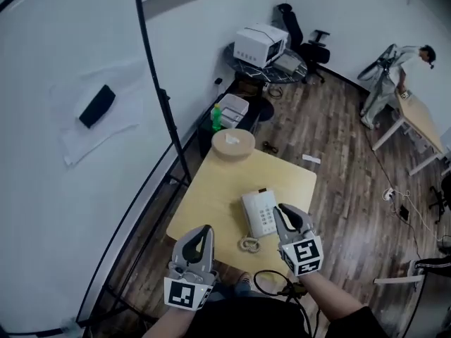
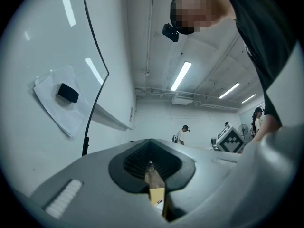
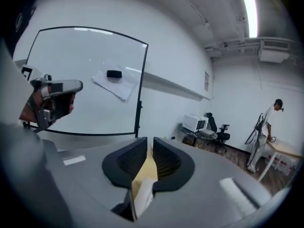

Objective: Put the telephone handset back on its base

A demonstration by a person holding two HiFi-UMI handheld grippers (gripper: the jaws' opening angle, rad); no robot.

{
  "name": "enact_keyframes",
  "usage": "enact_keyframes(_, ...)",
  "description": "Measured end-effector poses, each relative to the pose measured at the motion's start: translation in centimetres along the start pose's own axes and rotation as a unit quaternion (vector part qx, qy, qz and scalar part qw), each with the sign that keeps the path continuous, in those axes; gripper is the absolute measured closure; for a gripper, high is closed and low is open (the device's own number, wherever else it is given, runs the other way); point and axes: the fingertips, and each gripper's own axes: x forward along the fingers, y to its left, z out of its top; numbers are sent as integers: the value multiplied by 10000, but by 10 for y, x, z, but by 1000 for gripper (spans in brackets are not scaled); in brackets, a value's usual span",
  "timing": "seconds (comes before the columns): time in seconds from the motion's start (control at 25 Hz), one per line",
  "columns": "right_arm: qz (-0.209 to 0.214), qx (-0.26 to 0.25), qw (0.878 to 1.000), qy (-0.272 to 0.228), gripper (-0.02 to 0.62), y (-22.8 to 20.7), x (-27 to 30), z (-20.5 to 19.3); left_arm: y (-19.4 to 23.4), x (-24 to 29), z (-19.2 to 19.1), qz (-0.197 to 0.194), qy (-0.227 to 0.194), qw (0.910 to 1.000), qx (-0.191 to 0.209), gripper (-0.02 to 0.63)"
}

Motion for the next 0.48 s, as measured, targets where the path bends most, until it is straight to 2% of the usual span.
enact_keyframes(0.16,-137,-14,9988,-476,578,10,-29,23,-12,9,11,-161,-57,9998,39,606)
enact_keyframes(0.48,-271,658,9942,-810,584,22,-61,28,-37,18,18,-529,32,9985,101,606)
